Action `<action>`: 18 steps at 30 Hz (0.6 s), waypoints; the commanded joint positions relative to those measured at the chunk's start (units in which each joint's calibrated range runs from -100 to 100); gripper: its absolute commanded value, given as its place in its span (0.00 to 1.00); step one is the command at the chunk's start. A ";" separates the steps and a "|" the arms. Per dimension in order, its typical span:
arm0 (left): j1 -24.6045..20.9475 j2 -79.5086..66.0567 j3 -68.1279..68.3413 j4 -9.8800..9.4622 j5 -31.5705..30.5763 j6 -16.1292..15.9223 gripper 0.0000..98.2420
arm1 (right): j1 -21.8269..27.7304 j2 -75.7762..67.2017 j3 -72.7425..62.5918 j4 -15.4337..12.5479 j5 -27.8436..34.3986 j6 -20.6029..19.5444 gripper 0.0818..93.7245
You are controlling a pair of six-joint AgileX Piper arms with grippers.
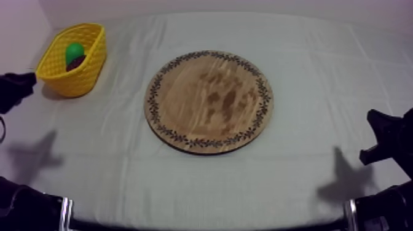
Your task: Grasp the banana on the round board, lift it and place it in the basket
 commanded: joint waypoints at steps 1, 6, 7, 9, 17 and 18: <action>-0.14 -3.32 6.54 0.26 -1.61 -0.29 0.00 | 0.01 0.00 -0.03 0.01 0.06 -0.01 0.00; -1.08 -9.25 12.66 0.62 -3.63 -0.53 0.00 | 0.01 0.00 -0.03 0.01 0.06 -0.05 0.00; -1.35 -10.51 13.75 0.61 -3.86 -0.55 0.00 | 0.01 0.00 -0.03 0.01 0.06 -0.05 0.00; -2.03 -12.96 15.68 0.58 -4.13 -0.67 0.00 | 0.01 0.00 -0.03 0.01 0.06 -0.06 0.00; -4.33 -22.93 21.85 0.34 -3.28 -0.73 0.00 | 0.01 0.00 -0.03 0.01 0.06 -0.06 0.00; -4.51 -23.96 22.42 0.33 -3.05 -0.71 0.00 | 0.01 0.00 -0.03 0.01 0.06 -0.06 0.00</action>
